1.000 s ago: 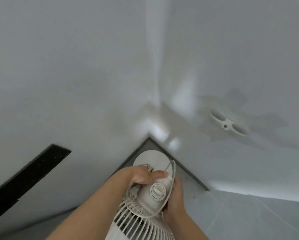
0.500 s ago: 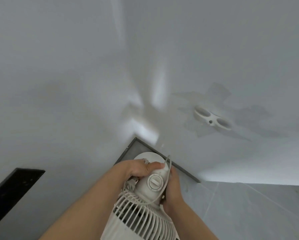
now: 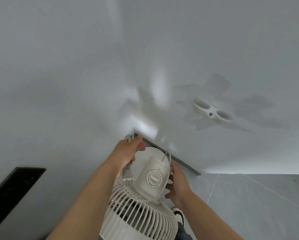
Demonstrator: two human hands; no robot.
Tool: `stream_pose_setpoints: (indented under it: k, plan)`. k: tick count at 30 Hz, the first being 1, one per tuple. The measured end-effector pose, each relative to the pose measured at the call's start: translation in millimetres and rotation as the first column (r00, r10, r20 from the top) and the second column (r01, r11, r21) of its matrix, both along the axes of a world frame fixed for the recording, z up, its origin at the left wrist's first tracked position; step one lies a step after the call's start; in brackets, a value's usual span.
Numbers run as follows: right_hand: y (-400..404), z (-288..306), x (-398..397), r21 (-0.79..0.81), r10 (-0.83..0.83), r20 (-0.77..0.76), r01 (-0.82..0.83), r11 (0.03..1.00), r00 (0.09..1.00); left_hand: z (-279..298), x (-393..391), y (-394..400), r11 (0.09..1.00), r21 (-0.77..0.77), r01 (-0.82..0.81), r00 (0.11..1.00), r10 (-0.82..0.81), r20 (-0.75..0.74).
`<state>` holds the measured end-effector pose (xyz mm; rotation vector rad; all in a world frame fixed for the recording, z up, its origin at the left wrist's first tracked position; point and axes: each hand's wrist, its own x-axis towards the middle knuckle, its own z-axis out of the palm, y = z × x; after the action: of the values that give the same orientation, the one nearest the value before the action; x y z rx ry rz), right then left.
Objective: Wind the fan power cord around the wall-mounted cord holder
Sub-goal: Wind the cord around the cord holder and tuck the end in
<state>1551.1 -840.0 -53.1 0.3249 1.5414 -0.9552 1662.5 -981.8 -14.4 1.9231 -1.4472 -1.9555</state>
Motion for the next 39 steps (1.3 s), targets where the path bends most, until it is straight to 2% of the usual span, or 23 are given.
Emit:
stream_pose_setpoints:
  k: [4, 10, 12, 14, 16, 18, 21, 25, 29, 32, 34, 35, 37, 39]
  plan:
    - [-1.4, 9.9, -3.0, -0.017, 0.044, -0.035, -0.044, 0.999, 0.998, 23.0, -1.2, 2.8, 0.990, -0.039, -0.132, 0.989, 0.129, -0.079]
    - [-9.5, 27.4, -21.2, -0.084, 0.177, -0.305, -0.211, 0.974, 0.936, 42.9, -20.1, 20.2, 0.973, -0.040, -0.228, 0.969, 0.223, -0.105]
    - [-11.9, 33.1, -26.1, -0.070, 0.210, -0.323, -0.244, 0.967, 0.923, 43.6, -24.0, 25.9, 0.965, -0.027, -0.261, 0.959, 0.256, -0.120]
    - [-9.3, 35.6, -35.1, -0.058, 0.134, -0.246, -0.152, 0.987, 0.960, 38.7, -29.5, 33.6, 0.942, -0.023, -0.336, 0.937, 0.331, -0.112]
    - [-5.8, 42.6, -42.6, -0.116, -0.037, -0.035, 0.033, 0.993, 0.999, 33.6, -32.6, 40.5, 0.907, -0.045, -0.420, 0.905, 0.414, -0.104]
    - [-2.8, 58.4, -54.4, -0.146, -0.195, 0.217, 0.229, 0.962, 0.957, 28.3, -42.1, 46.4, 0.882, -0.046, -0.469, 0.878, 0.460, -0.135]
    - [-1.2, 84.5, -73.0, -0.110, -0.313, 0.415, 0.389, 0.915, 0.854, 21.8, -56.4, 50.1, 0.862, 0.051, -0.504, 0.831, 0.500, -0.245]
    - [5.3, 108.1, -79.0, -0.201, -0.297, 0.447, 0.419, 0.886, 0.844, 18.5, -77.7, 43.1, 0.899, 0.114, -0.422, 0.854, 0.437, -0.283]
    - [2.1, 114.7, -66.7, -0.293, -0.312, 0.439, 0.463, 0.837, 0.842, 12.9, -92.7, 26.3, 0.951, 0.132, -0.280, 0.923, 0.304, -0.236]
    - [-8.6, 120.5, -67.8, -0.311, -0.348, 0.445, 0.507, 0.803, 0.825, 6.6, -94.3, 21.1, 0.996, 0.072, 0.042, 0.983, -0.029, -0.179]
    - [-15.2, 121.5, -72.1, -0.345, -0.309, 0.422, 0.466, 0.815, 0.853, 4.6, -95.3, 19.4, 0.955, 0.028, 0.294, 0.944, -0.285, -0.165]
    - [-18.1, 121.8, -73.7, -0.374, -0.269, 0.398, 0.423, 0.825, 0.877, 4.9, -96.9, 19.7, 0.929, 0.013, 0.369, 0.917, -0.362, -0.170]
    - [-24.3, 123.0, -74.8, -0.451, -0.200, 0.348, 0.351, 0.821, 0.916, 7.6, -101.6, 18.1, 0.912, -0.011, 0.411, 0.896, -0.406, -0.182]
    - [-30.2, 124.9, -73.2, -0.534, -0.183, 0.351, 0.357, 0.767, 0.918, 11.0, -102.8, 14.9, 0.945, -0.011, 0.326, 0.911, -0.317, -0.265]
